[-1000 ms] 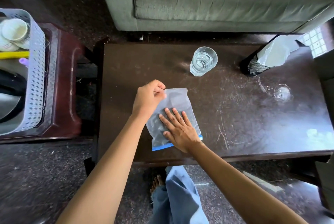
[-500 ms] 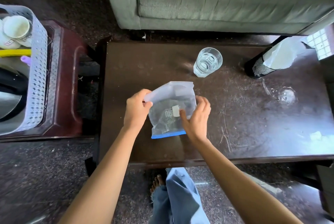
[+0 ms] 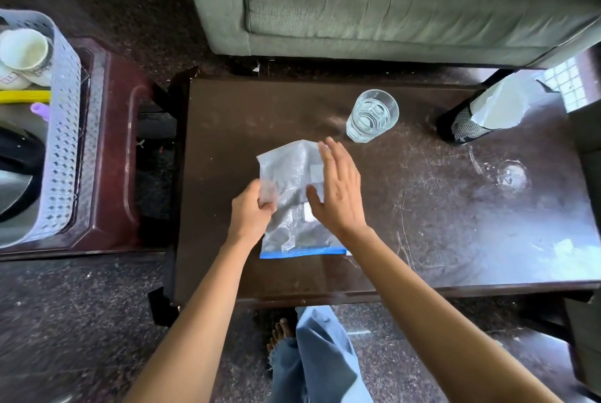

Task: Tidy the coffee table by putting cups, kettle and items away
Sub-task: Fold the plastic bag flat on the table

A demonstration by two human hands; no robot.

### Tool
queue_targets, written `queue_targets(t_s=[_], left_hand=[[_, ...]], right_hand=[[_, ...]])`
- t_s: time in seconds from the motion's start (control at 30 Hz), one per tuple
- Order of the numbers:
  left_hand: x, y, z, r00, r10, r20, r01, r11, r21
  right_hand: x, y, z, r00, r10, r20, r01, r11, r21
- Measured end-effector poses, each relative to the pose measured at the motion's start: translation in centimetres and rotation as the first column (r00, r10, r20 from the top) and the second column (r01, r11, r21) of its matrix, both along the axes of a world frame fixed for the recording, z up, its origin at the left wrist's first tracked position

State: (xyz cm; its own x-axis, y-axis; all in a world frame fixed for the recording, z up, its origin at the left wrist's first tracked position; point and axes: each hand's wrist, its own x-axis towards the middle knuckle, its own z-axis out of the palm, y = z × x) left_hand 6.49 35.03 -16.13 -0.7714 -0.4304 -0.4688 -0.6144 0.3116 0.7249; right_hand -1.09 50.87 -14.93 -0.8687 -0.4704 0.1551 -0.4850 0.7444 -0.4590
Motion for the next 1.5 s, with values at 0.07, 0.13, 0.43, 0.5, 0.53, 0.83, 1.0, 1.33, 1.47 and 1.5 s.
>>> queue_targets(t_s=[0.07, 0.13, 0.43, 0.5, 0.53, 0.83, 1.0, 1.33, 1.47, 1.5], left_hand=[[-0.2, -0.5, 0.5, 0.996, -0.086, -0.037, 0.086, 0.996, -0.003], [-0.4, -0.8, 1.2, 0.987, -0.137, -0.079, 0.136, 0.991, -0.013], [2.7, -3.1, 0.2, 0.996, -0.083, 0.013, 0.081, 0.992, 0.098], [3.4, -3.1, 0.2, 0.998, -0.064, 0.004, 0.063, 0.988, 0.139], [3.7, -3.0, 0.2, 0.998, -0.056, 0.006, 0.054, 0.986, 0.16], [3.0, -2.4, 0.5, 0.993, -0.087, 0.08, 0.092, 0.993, -0.067], [1.1, -2.5, 0.7, 0.998, 0.056, -0.038, -0.059, 0.996, -0.069], [0.4, -2.8, -0.2, 0.973, 0.227, 0.05, -0.232, 0.96, 0.153], [0.3, -1.6, 0.4, 0.991, 0.107, 0.075, -0.115, 0.988, 0.106], [0.3, -1.2, 0.4, 0.996, 0.067, 0.058, -0.073, 0.992, 0.101]], right_hand=[[-1.5, -1.7, 0.7, 0.983, 0.148, 0.112, -0.154, 0.987, 0.046], [-3.3, -3.1, 0.8, 0.95, 0.15, 0.273, -0.176, 0.982, 0.072], [-8.2, -4.6, 2.8, 0.887, -0.124, 0.445, 0.144, 0.99, -0.01], [-8.6, -4.6, 3.0, 0.881, -0.171, 0.441, 0.165, 0.985, 0.053], [-8.6, -4.7, 3.0, 0.88, -0.191, 0.434, 0.17, 0.982, 0.086], [-4.9, -4.8, 3.8, 0.993, 0.031, -0.116, -0.026, 0.999, 0.048], [0.2, -3.2, 3.1, 0.851, 0.22, -0.476, -0.179, 0.975, 0.131], [7.8, 1.1, -3.2, 0.906, 0.385, -0.178, -0.323, 0.898, 0.297], [8.3, 1.9, -4.2, 0.914, 0.402, -0.053, -0.373, 0.884, 0.282], [8.4, 2.0, -4.3, 0.91, 0.415, -0.007, -0.396, 0.873, 0.285]])
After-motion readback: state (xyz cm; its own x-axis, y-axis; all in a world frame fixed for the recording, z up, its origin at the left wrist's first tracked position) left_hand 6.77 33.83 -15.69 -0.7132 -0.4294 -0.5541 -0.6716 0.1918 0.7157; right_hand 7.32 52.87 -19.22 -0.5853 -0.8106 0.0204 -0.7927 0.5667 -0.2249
